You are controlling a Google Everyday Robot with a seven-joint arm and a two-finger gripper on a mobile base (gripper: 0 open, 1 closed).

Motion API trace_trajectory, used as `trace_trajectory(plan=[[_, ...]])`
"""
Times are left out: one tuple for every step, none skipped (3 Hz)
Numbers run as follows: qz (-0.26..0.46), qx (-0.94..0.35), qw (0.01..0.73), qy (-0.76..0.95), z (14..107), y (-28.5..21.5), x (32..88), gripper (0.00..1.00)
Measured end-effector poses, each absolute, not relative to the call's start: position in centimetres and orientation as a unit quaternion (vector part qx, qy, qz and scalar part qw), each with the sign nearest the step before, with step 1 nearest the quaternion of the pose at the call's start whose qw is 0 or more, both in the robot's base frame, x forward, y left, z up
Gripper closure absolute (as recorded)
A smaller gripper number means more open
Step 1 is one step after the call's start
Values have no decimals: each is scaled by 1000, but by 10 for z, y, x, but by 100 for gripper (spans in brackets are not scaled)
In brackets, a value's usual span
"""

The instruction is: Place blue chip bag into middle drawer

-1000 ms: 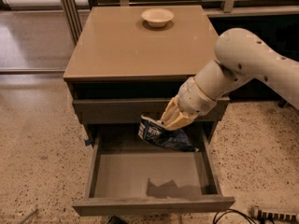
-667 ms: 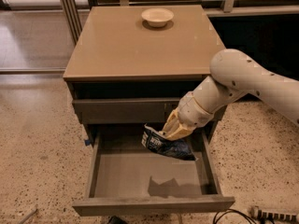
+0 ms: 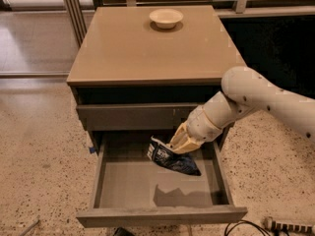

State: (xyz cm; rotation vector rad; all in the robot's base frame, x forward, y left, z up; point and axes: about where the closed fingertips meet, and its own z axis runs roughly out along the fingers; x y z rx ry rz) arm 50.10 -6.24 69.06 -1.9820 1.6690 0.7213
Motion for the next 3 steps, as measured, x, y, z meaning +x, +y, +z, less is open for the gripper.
trace_trajectory(plan=[[289,-700,228,612,628,-49,514,100],[312,-692,222,611,565,-26,535,100],[312,-692,222,611,565,-26,535,100]])
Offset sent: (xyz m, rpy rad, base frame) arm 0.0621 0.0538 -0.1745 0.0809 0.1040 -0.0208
